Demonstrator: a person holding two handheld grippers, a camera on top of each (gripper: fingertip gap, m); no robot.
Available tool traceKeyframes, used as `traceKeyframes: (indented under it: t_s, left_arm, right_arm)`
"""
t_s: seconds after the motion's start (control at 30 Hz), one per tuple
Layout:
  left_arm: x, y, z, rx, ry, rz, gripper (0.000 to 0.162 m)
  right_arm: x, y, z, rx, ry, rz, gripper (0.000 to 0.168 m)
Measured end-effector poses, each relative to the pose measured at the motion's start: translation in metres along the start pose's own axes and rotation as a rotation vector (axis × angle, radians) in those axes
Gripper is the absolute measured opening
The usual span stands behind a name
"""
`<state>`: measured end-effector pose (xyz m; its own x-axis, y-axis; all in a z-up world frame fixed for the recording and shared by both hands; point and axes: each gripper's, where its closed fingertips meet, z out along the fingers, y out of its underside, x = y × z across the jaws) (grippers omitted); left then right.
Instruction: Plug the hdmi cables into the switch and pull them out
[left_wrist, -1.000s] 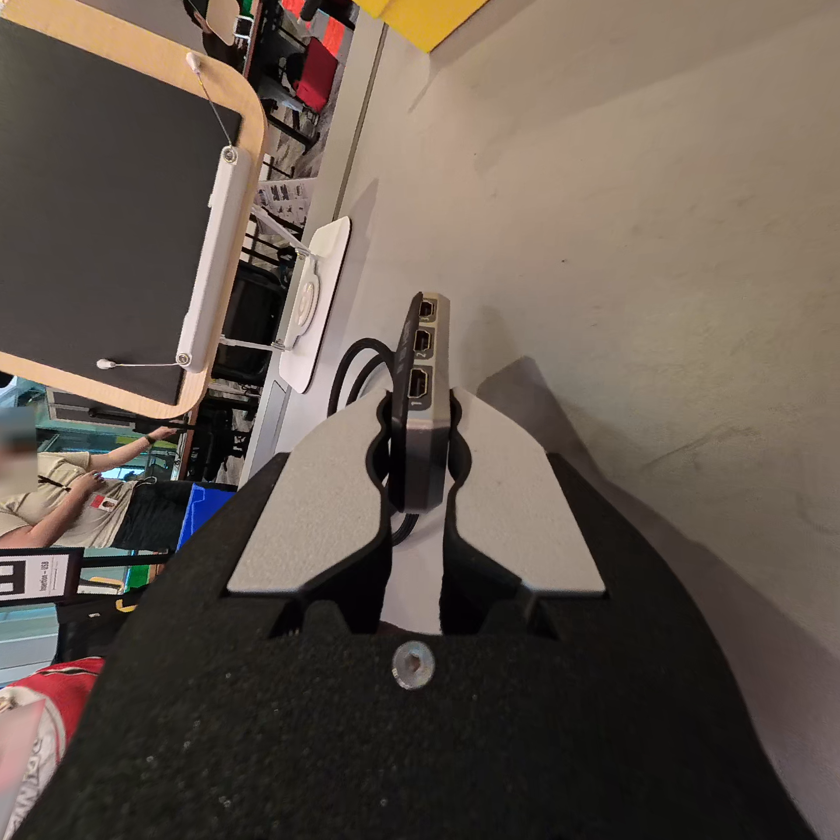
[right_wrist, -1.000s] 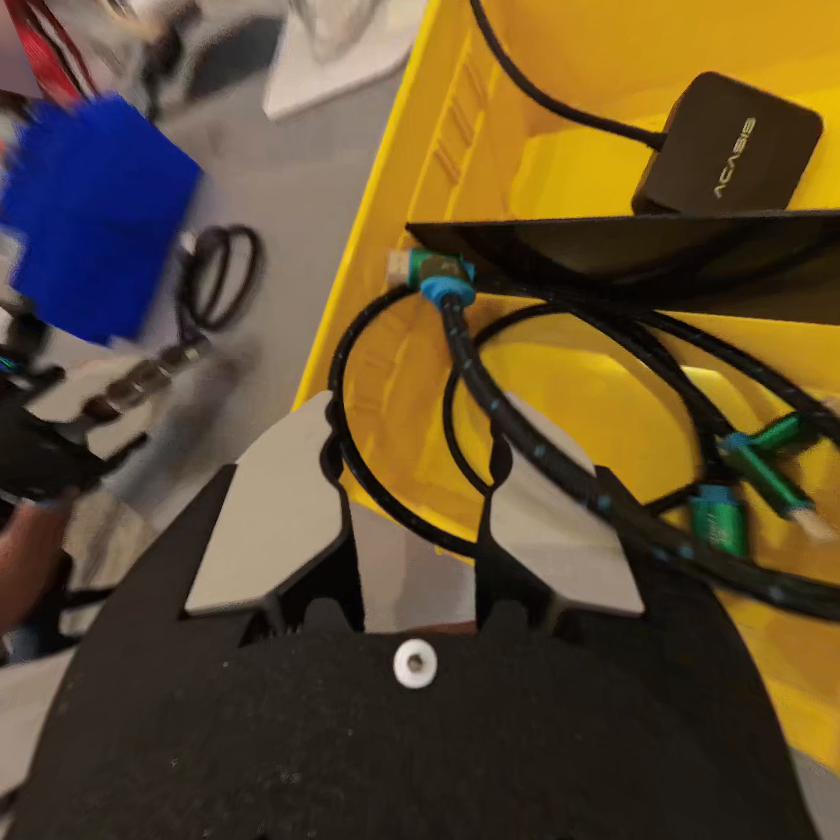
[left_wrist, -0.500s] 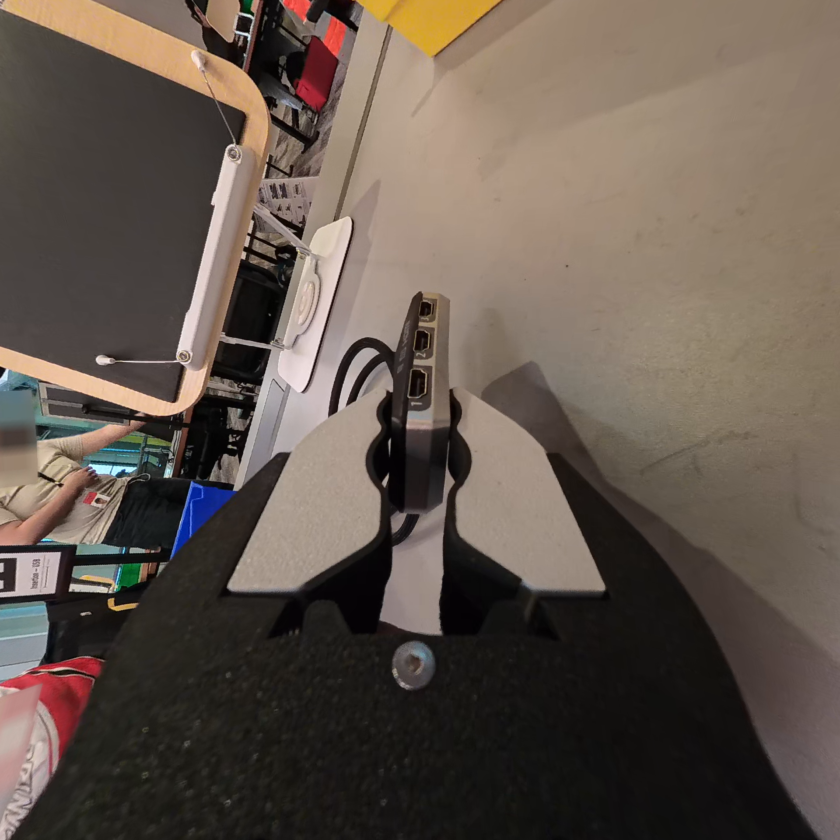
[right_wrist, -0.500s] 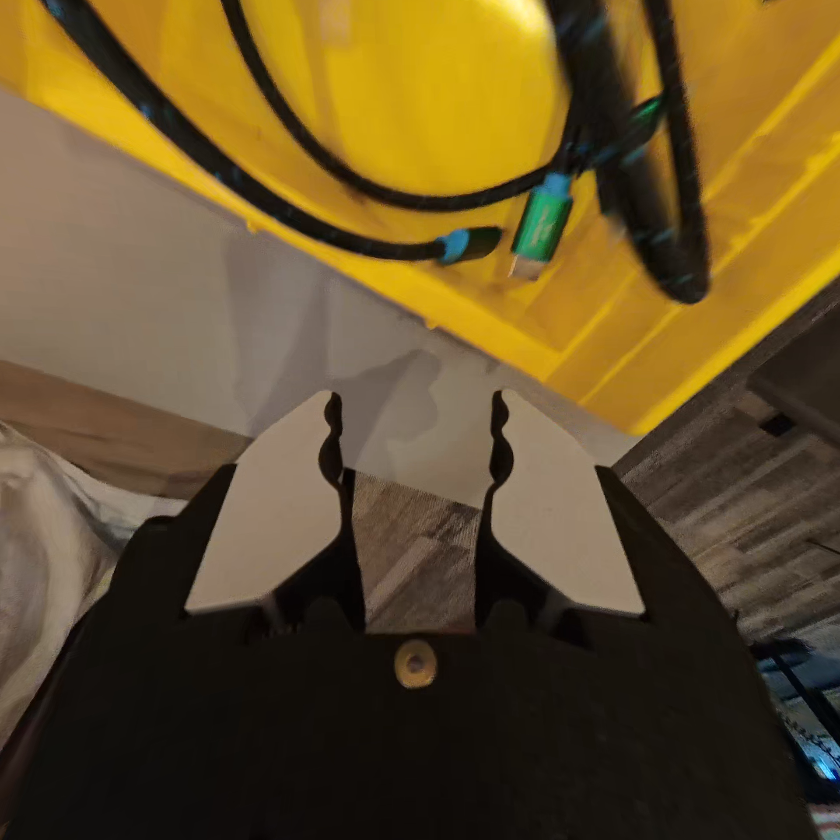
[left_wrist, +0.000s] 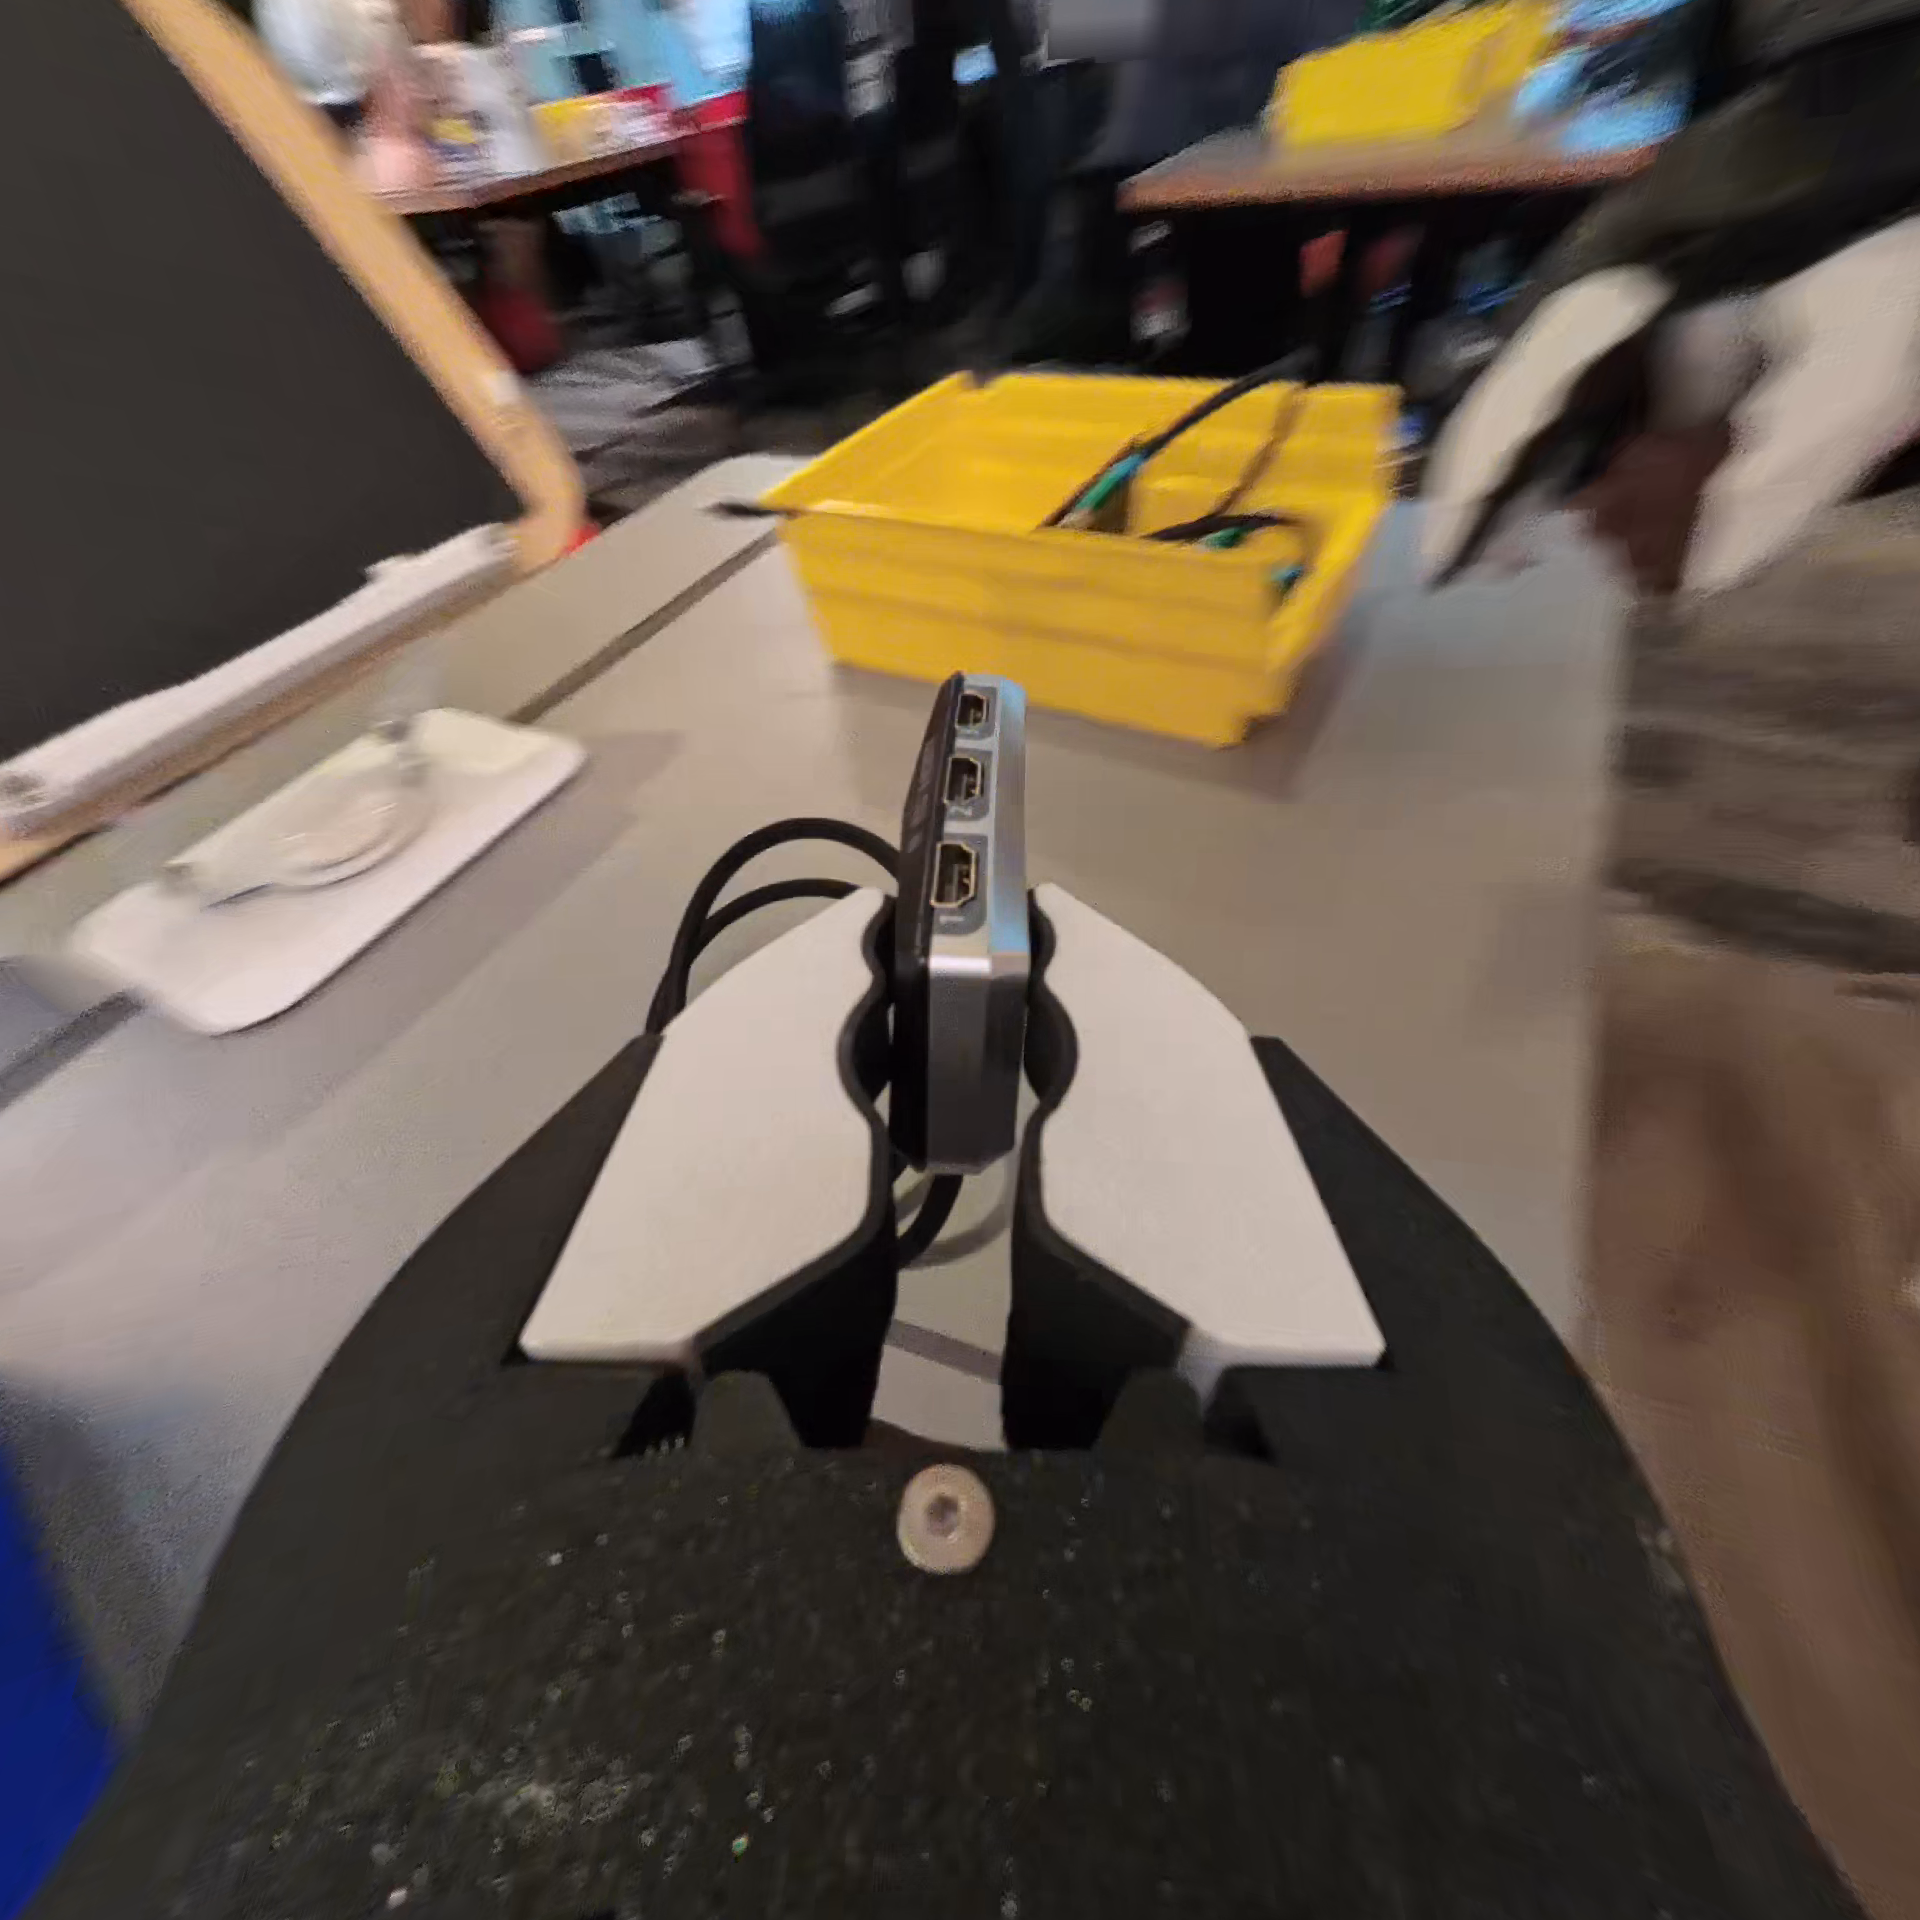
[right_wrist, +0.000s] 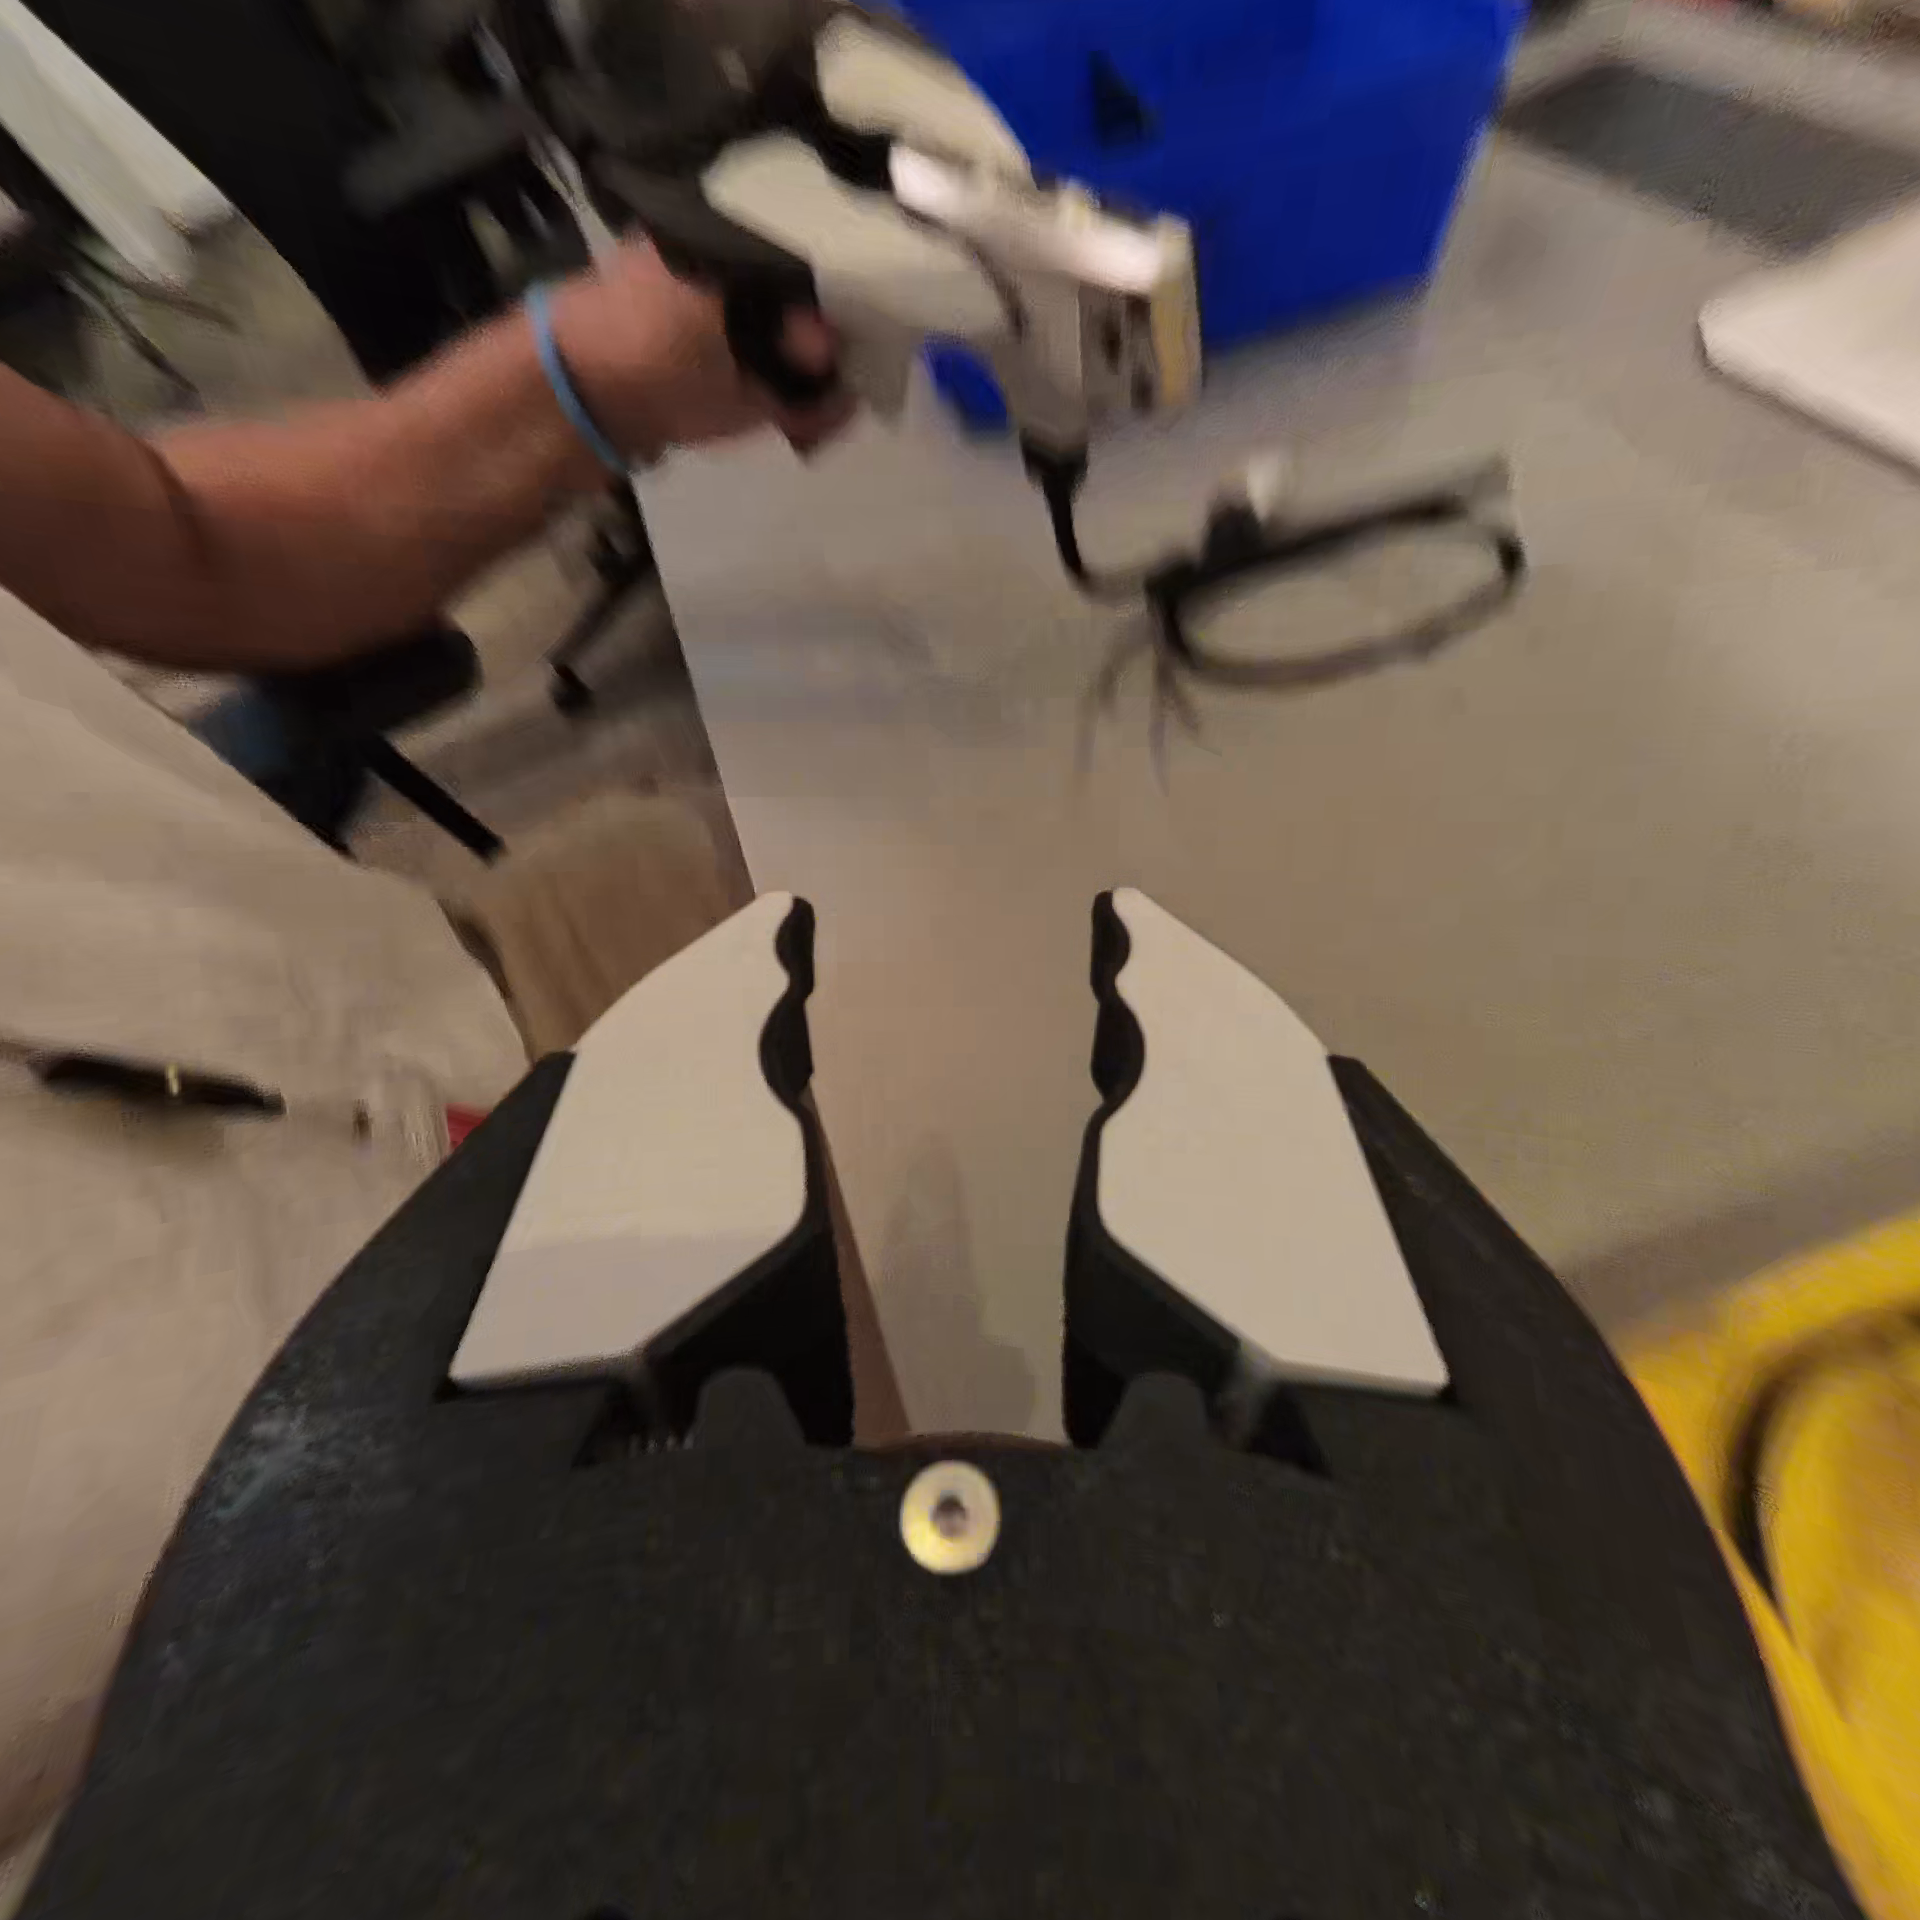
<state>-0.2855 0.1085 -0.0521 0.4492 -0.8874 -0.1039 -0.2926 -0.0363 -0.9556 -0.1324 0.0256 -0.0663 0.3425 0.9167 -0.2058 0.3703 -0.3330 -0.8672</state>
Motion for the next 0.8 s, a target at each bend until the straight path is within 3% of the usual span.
traceKeyframes:
  t_s: [0.1, 0.2, 0.27, 0.3, 0.37, 0.47, 0.53, 0.6, 0.7, 0.8]
  left_arm:
    - [0.025, -0.024, -0.016, 0.067, 0.217, -0.021, 0.021]
    - [0.047, -0.033, -0.02, 0.04, 0.314, 0.047, 0.021]
    - [0.059, -0.034, -0.016, 0.011, 0.326, 0.09, 0.021]
    - [0.062, -0.034, -0.013, 0.004, 0.321, 0.099, 0.021]
    - [0.059, -0.034, -0.011, -0.003, 0.295, 0.079, 0.021]
    - [0.051, -0.035, -0.01, 0.034, 0.206, 0.026, 0.027]
    - [0.033, -0.032, -0.015, 0.067, 0.068, 0.004, 0.037]
    - [0.021, -0.015, -0.021, 0.072, -0.002, -0.089, 0.036]
    - [0.012, 0.041, -0.024, 0.029, -0.086, -0.264, 0.031]
    - [0.024, 0.087, -0.024, -0.019, -0.057, -0.42, 0.024]
  right_arm:
    - [-0.011, -0.047, 0.041, 0.156, -0.124, -0.021, 0.051]
    - [-0.011, -0.084, 0.072, 0.215, -0.17, -0.076, 0.054]
    - [-0.018, -0.095, 0.088, 0.193, -0.21, -0.142, 0.055]
    - [-0.021, -0.096, 0.094, 0.173, -0.212, -0.182, 0.039]
    - [-0.026, -0.093, 0.099, 0.136, -0.229, -0.245, 0.022]
    - [-0.022, -0.093, 0.096, 0.112, -0.152, -0.344, 0.02]
    - [-0.008, -0.102, 0.083, 0.098, -0.051, -0.401, 0.02]
    - [0.011, -0.129, 0.054, 0.135, 0.029, -0.429, 0.02]
    - [0.042, -0.19, -0.011, 0.195, 0.188, -0.5, 0.02]
    - [0.061, -0.252, -0.079, 0.236, 0.303, -0.57, 0.02]
